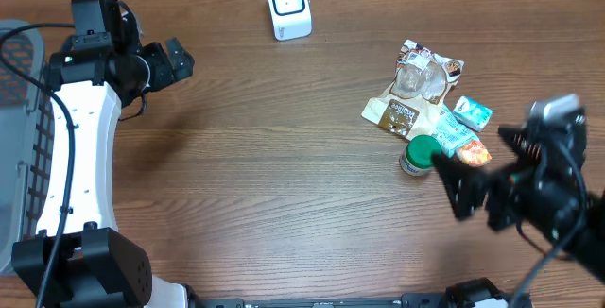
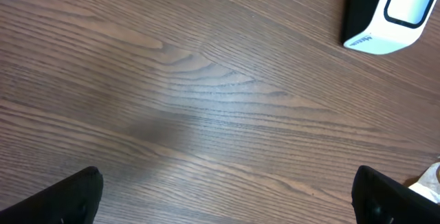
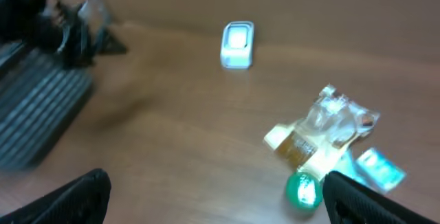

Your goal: Scan the item barcode

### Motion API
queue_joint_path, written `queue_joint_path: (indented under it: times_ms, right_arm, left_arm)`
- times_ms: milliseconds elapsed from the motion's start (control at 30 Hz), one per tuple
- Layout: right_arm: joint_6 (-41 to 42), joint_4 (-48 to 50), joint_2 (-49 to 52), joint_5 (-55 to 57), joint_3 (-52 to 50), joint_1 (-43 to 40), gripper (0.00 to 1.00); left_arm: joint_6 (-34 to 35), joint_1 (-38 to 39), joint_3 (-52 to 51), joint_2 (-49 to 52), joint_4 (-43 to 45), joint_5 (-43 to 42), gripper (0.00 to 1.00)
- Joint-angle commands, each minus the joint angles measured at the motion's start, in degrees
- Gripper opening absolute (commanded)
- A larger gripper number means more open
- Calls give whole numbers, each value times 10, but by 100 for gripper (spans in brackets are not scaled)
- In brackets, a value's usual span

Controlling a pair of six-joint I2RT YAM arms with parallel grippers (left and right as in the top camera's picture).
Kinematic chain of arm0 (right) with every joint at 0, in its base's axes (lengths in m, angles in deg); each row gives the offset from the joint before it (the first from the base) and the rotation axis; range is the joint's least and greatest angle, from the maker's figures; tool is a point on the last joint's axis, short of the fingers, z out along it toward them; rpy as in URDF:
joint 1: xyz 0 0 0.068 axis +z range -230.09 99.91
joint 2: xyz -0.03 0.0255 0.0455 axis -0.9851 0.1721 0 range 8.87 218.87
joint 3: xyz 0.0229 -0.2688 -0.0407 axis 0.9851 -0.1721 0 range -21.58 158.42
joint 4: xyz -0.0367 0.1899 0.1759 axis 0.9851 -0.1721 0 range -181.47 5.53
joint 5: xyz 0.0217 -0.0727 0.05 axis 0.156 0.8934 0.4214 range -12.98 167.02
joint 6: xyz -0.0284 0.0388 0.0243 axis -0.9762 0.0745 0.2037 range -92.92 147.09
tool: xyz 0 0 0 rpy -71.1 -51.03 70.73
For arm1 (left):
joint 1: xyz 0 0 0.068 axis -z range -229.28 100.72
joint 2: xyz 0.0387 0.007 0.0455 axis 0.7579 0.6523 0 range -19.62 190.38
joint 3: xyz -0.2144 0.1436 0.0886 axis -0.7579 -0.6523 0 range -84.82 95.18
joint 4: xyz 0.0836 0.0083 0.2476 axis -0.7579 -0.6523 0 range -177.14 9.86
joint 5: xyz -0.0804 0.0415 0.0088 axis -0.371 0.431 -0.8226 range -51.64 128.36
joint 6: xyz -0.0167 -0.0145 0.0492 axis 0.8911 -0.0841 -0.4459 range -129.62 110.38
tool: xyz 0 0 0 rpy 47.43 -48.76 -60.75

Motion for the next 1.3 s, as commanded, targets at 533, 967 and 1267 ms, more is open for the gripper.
queue_joint_path:
  times_ms: [533, 967, 1267]
  right_arm:
    - [-4, 663, -357, 44, -687, -56, 100]
    - [1, 796, -509, 29, -923, -57, 100]
    - [0, 728, -528, 30, -963, -57, 100]
  left_arm:
    - [2, -1, 3, 2, 1, 3, 100]
    - [2, -1, 3, 2, 1, 3, 100]
    - [2, -1, 3, 2, 1, 3, 100]
